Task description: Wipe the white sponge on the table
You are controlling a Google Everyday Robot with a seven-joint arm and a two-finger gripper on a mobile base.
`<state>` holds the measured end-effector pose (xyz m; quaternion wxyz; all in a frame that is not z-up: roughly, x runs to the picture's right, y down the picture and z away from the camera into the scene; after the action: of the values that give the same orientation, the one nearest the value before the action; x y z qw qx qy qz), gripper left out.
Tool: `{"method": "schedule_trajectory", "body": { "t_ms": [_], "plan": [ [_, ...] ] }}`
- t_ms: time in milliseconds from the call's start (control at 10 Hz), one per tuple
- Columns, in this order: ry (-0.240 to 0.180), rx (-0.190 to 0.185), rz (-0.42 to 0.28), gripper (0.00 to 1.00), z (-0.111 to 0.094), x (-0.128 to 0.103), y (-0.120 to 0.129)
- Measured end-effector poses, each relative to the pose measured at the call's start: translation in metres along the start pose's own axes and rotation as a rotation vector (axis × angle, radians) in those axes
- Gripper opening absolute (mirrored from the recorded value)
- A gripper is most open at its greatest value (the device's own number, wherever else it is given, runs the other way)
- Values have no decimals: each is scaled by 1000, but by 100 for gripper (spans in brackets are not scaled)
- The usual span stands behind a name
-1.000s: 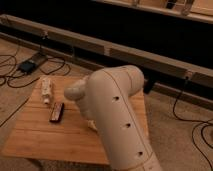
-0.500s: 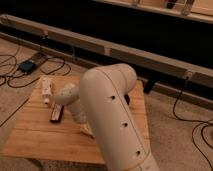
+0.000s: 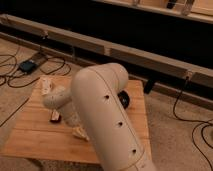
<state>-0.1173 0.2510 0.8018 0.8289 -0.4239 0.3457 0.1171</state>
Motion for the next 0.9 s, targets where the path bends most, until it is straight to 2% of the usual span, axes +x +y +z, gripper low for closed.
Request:
{"method": "schedule_trajectory", "body": {
  "t_ms": [400, 700, 900],
  "plan": [
    [-28, 14, 2, 0, -13, -16, 6],
    [-66, -2, 64, 2, -20, -28, 0],
    [-123, -34, 149, 22, -29, -33, -13]
  ]
}}
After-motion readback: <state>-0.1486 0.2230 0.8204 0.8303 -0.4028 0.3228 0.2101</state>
